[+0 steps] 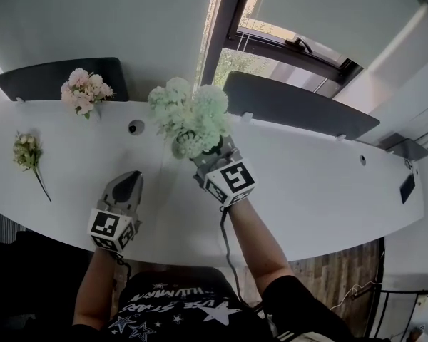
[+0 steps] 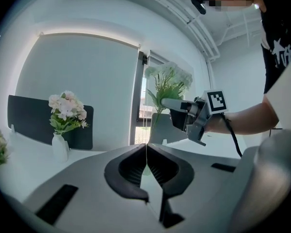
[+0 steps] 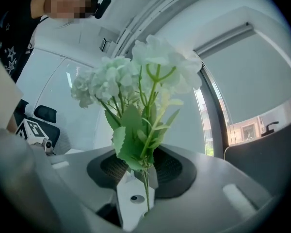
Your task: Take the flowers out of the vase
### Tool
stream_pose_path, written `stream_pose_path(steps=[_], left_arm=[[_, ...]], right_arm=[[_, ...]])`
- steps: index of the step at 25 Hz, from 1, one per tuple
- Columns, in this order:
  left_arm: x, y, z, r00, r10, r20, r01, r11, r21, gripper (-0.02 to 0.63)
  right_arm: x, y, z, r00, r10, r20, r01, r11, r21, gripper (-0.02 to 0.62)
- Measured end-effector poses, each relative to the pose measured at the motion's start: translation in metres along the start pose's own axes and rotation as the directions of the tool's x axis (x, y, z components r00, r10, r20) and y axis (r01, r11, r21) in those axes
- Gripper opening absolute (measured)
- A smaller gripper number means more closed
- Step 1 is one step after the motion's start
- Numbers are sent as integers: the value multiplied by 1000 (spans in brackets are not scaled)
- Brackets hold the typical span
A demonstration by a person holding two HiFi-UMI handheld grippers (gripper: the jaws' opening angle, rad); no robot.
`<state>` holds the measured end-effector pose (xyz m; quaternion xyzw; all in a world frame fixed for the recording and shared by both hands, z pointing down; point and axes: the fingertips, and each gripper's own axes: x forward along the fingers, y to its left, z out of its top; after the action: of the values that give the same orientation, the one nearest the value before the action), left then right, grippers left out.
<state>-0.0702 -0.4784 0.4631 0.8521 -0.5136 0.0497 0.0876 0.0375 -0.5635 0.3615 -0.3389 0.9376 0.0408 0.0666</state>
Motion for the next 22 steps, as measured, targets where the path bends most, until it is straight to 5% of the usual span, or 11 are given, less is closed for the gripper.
stream_pose_path(steps=[9,22], left_arm=[[-32,-8,16,997,-53,50,53,999,15,9],[-110,-24,15,987,-149,51,147,988,45,9]], right_arm=[[-19,31,41,998,-40,47,42,998,-43,141],[-80,110,31,987,-159,-4,159,987,4,140]])
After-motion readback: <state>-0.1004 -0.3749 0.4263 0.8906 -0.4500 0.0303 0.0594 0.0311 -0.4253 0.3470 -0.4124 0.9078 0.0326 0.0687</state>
